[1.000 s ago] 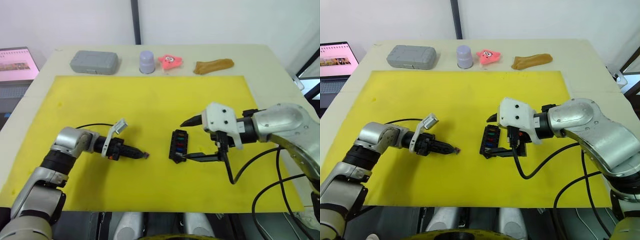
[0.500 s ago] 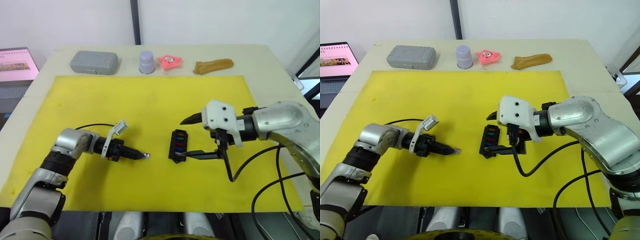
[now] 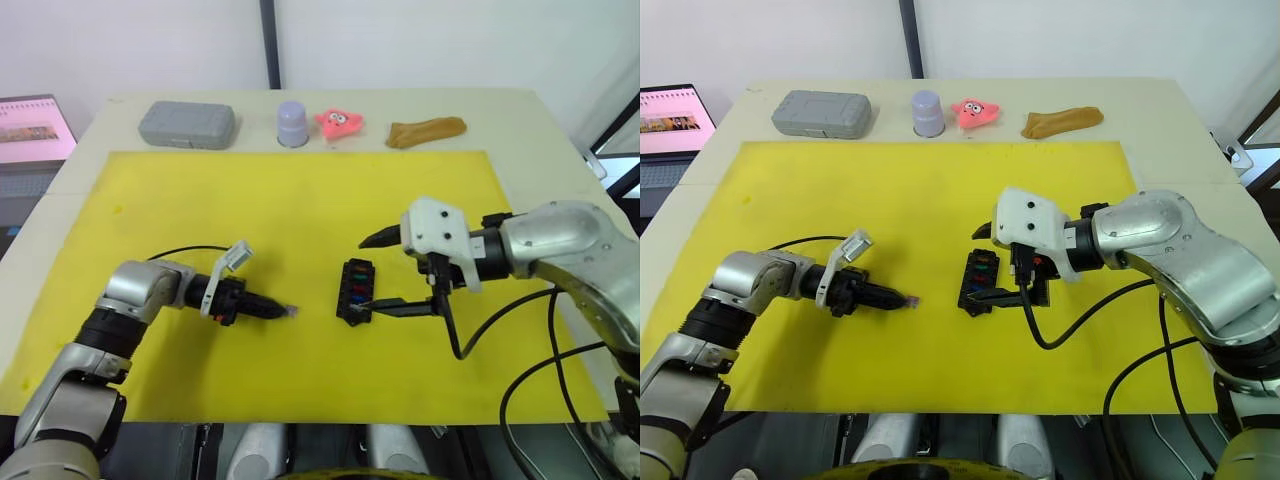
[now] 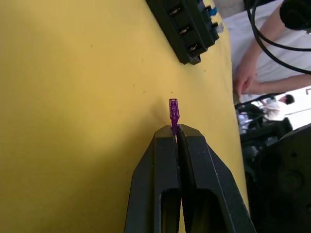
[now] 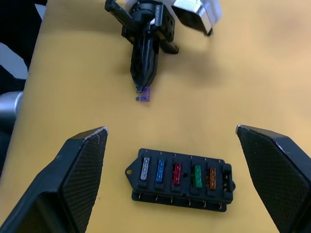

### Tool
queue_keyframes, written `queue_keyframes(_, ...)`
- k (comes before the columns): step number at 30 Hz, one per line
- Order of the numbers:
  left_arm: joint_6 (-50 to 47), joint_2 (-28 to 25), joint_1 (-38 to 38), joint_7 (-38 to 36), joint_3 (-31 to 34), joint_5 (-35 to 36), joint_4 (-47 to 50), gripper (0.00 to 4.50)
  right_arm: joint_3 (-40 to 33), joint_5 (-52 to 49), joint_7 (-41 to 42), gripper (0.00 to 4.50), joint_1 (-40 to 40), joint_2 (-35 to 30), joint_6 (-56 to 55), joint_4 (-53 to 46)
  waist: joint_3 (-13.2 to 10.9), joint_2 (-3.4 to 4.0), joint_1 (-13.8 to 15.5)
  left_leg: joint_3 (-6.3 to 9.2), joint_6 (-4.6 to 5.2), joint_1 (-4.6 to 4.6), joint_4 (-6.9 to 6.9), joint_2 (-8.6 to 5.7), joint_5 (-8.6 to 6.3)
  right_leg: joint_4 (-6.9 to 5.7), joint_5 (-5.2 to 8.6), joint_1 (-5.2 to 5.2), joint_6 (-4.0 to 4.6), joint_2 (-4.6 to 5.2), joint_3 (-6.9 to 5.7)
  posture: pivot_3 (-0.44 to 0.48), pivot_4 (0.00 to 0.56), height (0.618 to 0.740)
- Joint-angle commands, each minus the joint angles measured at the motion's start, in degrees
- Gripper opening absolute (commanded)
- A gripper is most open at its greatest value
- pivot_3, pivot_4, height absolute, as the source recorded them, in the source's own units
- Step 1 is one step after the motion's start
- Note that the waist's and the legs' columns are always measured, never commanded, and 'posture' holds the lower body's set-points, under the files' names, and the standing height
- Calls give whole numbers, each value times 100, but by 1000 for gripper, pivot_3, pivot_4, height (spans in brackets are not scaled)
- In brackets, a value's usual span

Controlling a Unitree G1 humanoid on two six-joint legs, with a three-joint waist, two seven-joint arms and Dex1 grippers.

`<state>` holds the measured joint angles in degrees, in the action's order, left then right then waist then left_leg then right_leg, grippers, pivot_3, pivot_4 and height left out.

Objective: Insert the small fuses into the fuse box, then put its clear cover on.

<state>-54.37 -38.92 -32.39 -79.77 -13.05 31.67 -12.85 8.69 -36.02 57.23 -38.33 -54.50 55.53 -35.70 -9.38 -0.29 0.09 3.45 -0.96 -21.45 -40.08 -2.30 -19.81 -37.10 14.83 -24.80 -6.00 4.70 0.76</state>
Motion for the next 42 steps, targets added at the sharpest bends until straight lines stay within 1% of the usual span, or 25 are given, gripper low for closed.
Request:
queue_keyframes(1, 331, -93, -194, 199, 870, 313, 524, 41, -357, -453, -203, 4500, -251, 117, 556, 42, 0, 0, 12, 0, -1, -3, 0, 0, 0, 0, 0, -4, 0, 1, 0, 0, 150, 740)
queue_keyframes(4, 451, -207, -200, 244, 1248, 490, 949, 41, -571, -786, -336, 4500, -369, 183, 956, 132, 0, 0, 17, 0, -4, -8, 1, 0, 2, 4, 0, -7, 0, 9, 2, 0, 150, 740)
queue_keyframes(8, 701, -321, -224, 241, 1408, 522, 1351, 41, -818, -1294, -528, 4500, -631, 352, 1492, 343, 0, 0, 17, -1, -4, -8, 4, -2, 1, 6, 0, -7, 0, 17, 4, 0, 150, 740)
queue_keyframes(11, 1110, -252, -403, 243, 1428, 473, 1591, 41, -988, -1653, -759, 4500, -1043, 656, 1920, 721, 0, 0, 12, -2, -3, -7, 4, -2, 1, 5, 0, -7, 1, 15, 3, 0, 150, 740)
queue_keyframes(14, 1236, -99, -512, 328, 1314, 516, 1828, 41, -1037, -1826, -1121, 4500, -1390, 1017, 2340, 1054, 0, 0, 12, -1, -4, -7, 4, -1, 1, 4, 0, -8, 1, 10, 3, 0, 150, 740)
queue_keyframes(19, 1240, 58, -412, 398, 1277, 661, 2140, 41, -1014, -2130, -1418, 4500, -1469, 1344, 2814, 1099, 0, 0, 10, -2, -5, -11, 8, -1, 2, 6, 0, -12, 1, 8, 4, 0, 150, 740)
queue_keyframes(22, 1287, 106, -433, 431, 1259, 656, 2160, 0, -1025, -2229, -1593, 3606, -1454, 1567, 2939, 1110, 0, 0, 1, -2, -5, -11, 7, -1, 2, 4, 0, -14, 1, 4, 3, 0, 150, 740)
queue_keyframes(25, 1344, 149, -477, 445, 1204, 629, 2157, 0, -1022, -2289, -1745, 2083, -1476, 1737, 3025, 1192, 0, 0, -28, -2, -4, -10, 7, -1, 2, 2, 0, -13, 1, 1, 3, 0, 150, 740)
queue_keyframes(32, 1430, 185, -508, 431, 1086, 590, 2175, 0, -986, -2292, -1924, 2083, -1611, 1969, 3117, 1379, -1, 0, -88, -2, -5, -10, 8, -1, 2, 1, 0, -15, 1, 0, 2, 0, 150, 740)
queue_keyframes(42, 1469, 164, -498, 432, 1041, 602, 2169, 0, -873, -2265, -1961, 2083, -1685, 2081, 3068, 1426, -1, 0, -88, -2, -5, -10, 9, -1, 2, 1, 0, -15, 1, -1, 2, 0, 150, 740)
